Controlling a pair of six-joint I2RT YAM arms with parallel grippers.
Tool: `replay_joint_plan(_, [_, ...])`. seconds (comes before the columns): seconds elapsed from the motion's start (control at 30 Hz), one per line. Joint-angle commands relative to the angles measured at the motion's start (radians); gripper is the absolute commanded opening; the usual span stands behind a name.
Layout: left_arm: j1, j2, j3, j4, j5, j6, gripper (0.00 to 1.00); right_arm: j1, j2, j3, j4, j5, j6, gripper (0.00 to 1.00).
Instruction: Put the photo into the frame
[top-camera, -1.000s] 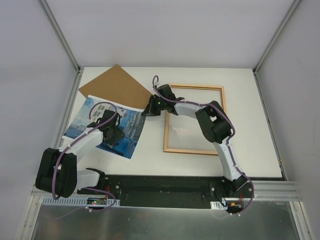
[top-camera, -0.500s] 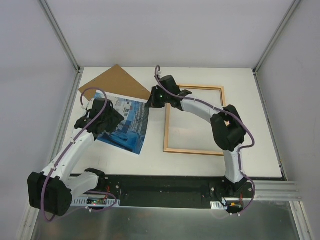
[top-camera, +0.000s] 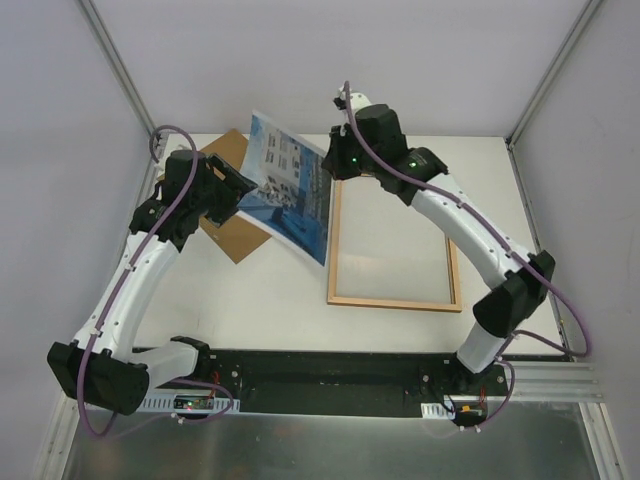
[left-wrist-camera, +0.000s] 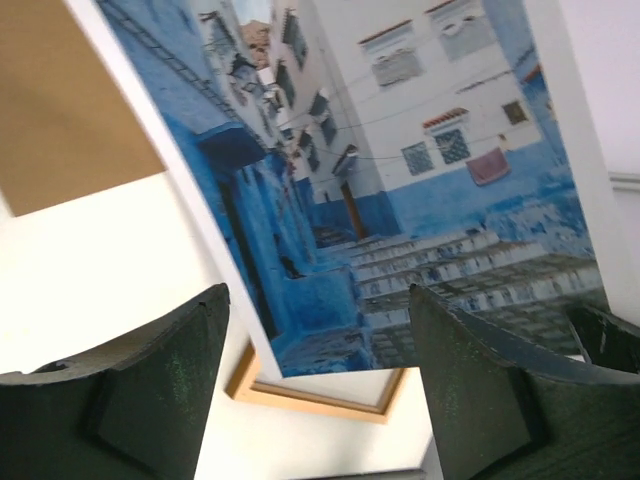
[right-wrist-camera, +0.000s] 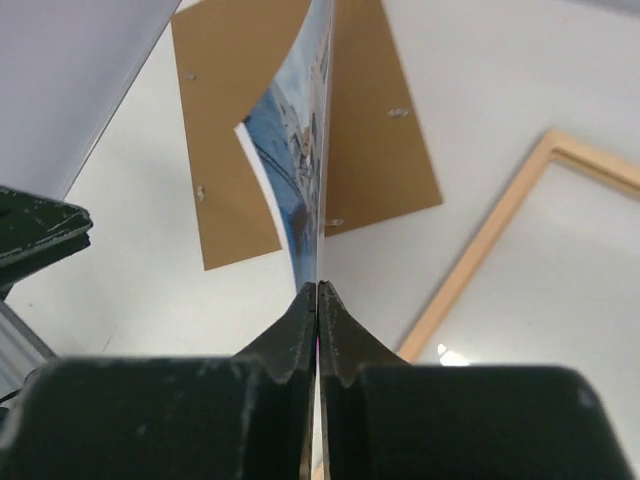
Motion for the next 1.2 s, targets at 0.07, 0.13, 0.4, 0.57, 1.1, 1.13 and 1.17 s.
replay_joint_plan(0.07, [0.012, 0.088, 0.180, 0.010, 0.202, -0.012, 0.75, 0.040, -0.161, 0.134, -0.185, 0.174, -0.232, 0.01])
replay_joint_plan(0.13, [0.013, 0.105, 0.206, 0.033, 0.234, -0.038, 0.76, 0.086, -0.197, 0.109, -0.188, 0.215, -0.296, 0.01])
replay_joint_plan(0.4, [0.026, 0.147, 0.234, 0.067, 0.307, -0.095, 0.84, 0.366, -0.268, -0.185, -0.059, 0.518, -0.473, 0.01])
replay_joint_plan(0.57, [0.052, 0.029, 0.048, 0.072, 0.271, -0.080, 0.87, 0.480, -0.180, -0.281, -0.018, 0.573, -0.464, 0.01])
replay_joint_plan(1.1, [0.125, 0.115, -0.420, 0.251, 0.408, -0.022, 0.90, 0.574, -0.091, -0.363, 0.048, 0.565, -0.382, 0.00])
replay_joint_plan(1.13, [0.125, 0.125, -0.423, 0.263, 0.411, -0.029, 0.90, 0.575, -0.093, -0.367, 0.048, 0.565, -0.381, 0.01])
replay_joint_plan(1.17, [0.125, 0.136, -0.426, 0.277, 0.412, -0.046, 0.90, 0.577, -0.093, -0.370, 0.047, 0.564, -0.381, 0.01])
